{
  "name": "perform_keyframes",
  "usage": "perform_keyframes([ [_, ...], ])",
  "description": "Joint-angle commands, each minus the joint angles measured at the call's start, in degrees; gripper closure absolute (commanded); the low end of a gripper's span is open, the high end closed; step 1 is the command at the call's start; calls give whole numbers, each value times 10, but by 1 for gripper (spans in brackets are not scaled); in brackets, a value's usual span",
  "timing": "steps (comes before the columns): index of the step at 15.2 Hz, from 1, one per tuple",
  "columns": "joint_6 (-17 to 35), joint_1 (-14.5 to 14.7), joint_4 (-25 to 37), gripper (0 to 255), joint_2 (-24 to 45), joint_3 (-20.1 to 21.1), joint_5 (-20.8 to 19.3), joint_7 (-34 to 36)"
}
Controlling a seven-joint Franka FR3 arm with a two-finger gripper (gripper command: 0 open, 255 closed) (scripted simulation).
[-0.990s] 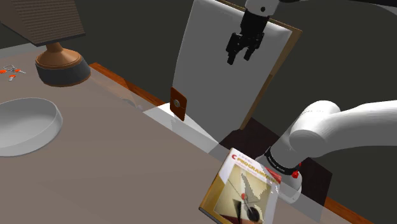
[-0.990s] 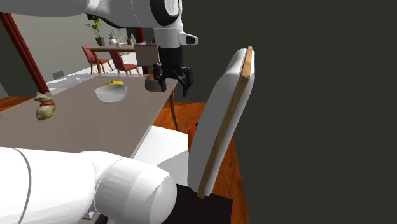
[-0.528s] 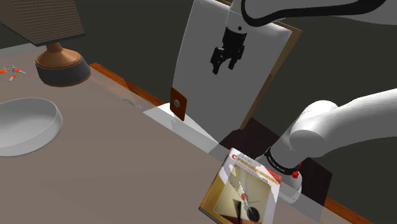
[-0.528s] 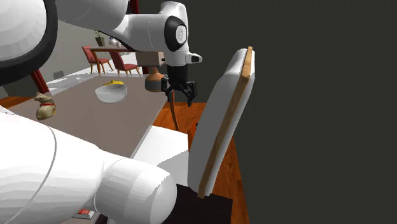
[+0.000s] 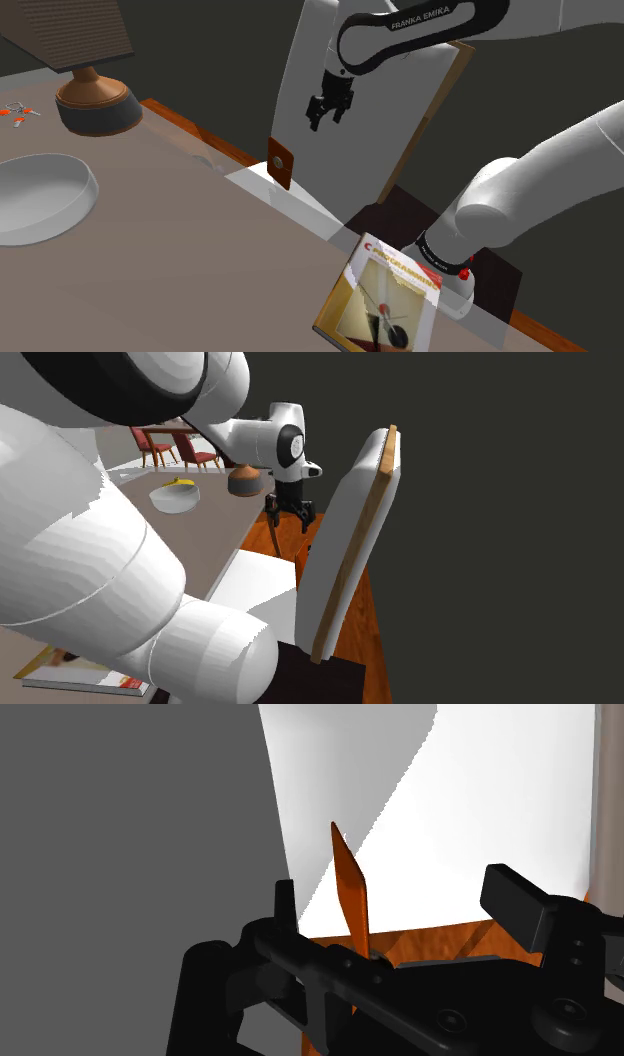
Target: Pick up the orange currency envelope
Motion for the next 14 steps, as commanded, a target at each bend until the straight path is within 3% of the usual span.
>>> perform_keyframes([
  [1, 37, 2, 6, 0, 43, 1, 1, -4],
  [14, 191, 10, 145, 0, 338, 8, 1, -33],
])
